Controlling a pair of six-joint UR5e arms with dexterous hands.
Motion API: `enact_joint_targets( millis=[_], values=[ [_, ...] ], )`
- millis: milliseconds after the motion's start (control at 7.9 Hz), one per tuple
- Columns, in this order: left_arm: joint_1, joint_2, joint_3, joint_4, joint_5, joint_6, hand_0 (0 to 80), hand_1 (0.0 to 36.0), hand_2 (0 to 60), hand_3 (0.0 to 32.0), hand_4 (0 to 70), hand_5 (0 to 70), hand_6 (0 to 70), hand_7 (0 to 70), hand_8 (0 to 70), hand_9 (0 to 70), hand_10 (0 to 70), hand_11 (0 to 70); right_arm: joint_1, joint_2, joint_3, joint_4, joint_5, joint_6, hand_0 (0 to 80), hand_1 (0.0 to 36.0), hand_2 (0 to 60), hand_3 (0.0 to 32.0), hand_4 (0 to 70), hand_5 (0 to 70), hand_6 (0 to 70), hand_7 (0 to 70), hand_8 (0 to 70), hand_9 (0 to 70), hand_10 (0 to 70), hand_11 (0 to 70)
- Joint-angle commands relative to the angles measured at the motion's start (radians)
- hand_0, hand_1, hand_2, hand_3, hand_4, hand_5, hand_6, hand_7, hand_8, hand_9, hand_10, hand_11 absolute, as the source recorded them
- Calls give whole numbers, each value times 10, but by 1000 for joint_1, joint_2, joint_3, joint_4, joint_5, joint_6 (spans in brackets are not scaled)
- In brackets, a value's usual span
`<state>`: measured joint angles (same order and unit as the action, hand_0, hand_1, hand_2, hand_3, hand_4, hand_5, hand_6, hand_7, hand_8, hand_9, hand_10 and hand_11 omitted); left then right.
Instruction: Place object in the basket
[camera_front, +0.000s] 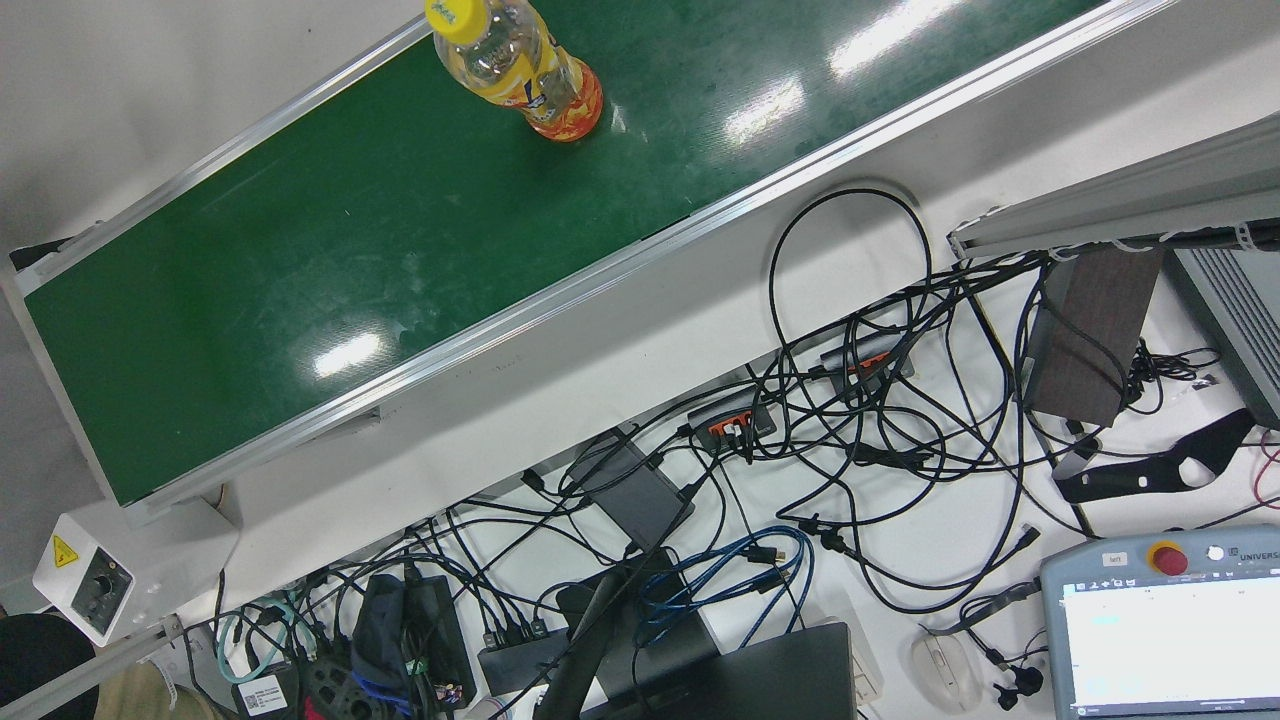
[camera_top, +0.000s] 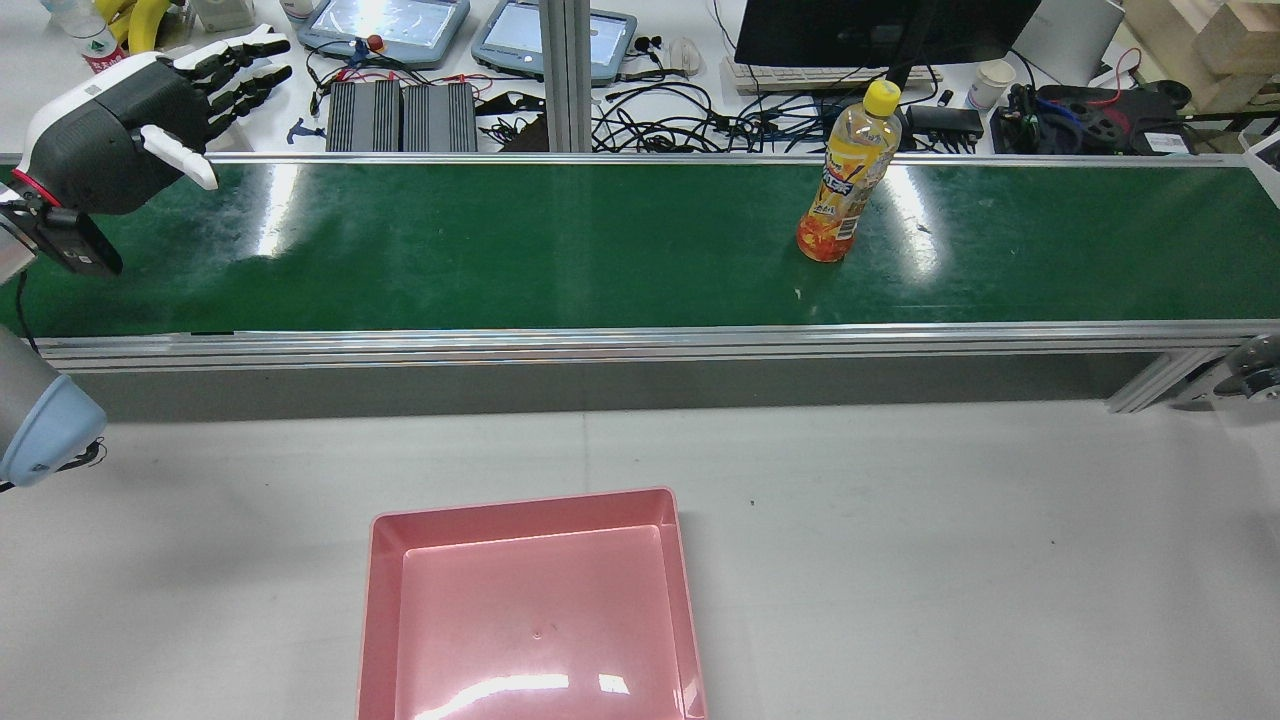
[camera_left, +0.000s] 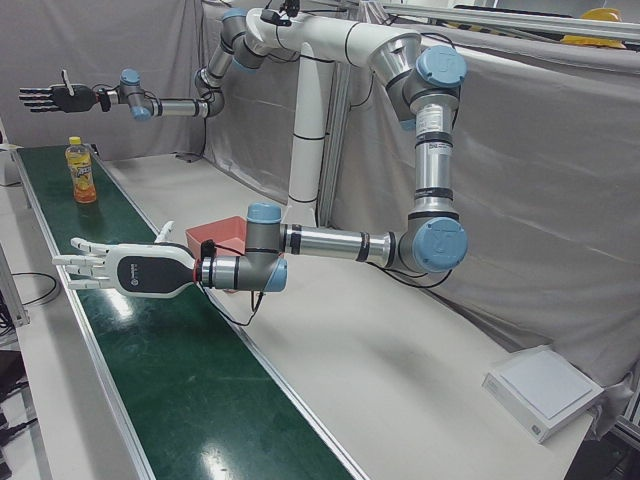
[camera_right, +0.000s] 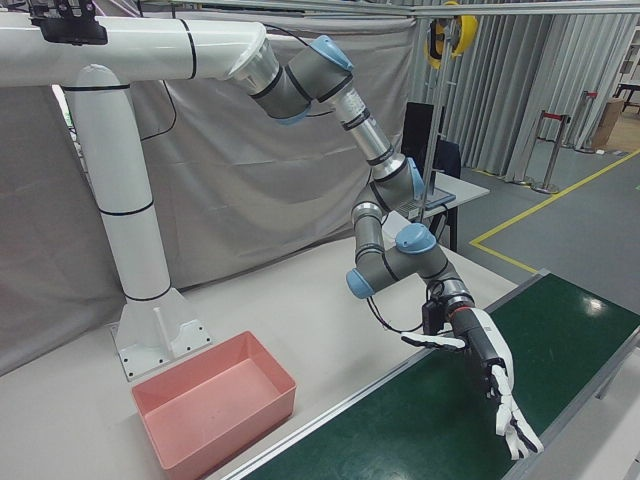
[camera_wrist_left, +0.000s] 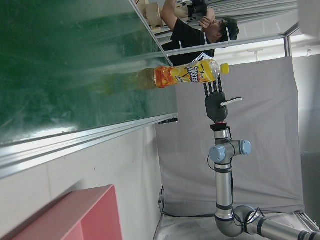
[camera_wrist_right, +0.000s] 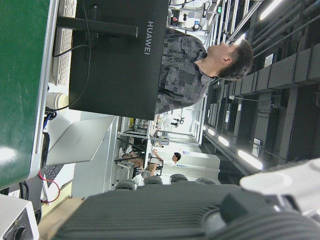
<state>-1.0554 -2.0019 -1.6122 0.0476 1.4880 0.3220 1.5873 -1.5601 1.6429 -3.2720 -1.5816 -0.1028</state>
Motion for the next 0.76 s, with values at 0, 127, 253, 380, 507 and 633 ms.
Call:
enact_joint_targets(
  millis=[0,127,253,380,507,633],
  values=[
    [0,0,0,0,0,-1,580,18,0,6,129,176,6,10,76,99,10,27,0,0,0,0,0,0,0,0,0,0,0,0,0,0,0,0,0,0],
    [0,0,0,0,0,-1,583,20,0,4,130,175,6,11,75,98,11,29,0,0,0,0,0,0,0,0,0,0,0,0,0,0,0,0,0,0],
    [0,0,0,0,0,0,586,21,0,6,130,174,7,10,76,100,11,29,-1,0,0,0,0,0,0,0,0,0,0,0,0,0,0,0,0,0],
    [0,0,0,0,0,0,587,22,0,2,131,176,7,11,74,97,11,28,-1,0,-2,0,0,0,0,0,0,0,0,0,0,0,0,0,0,0],
    [0,0,0,0,0,0,586,20,0,4,131,174,7,10,75,97,11,28,-1,0,0,0,0,0,0,0,0,0,0,0,0,0,0,0,0,0],
    [0,0,0,0,0,0,588,22,0,2,132,175,7,10,75,97,10,27,-1,0,0,0,0,0,0,0,0,0,0,0,0,0,0,0,0,0]
  ],
)
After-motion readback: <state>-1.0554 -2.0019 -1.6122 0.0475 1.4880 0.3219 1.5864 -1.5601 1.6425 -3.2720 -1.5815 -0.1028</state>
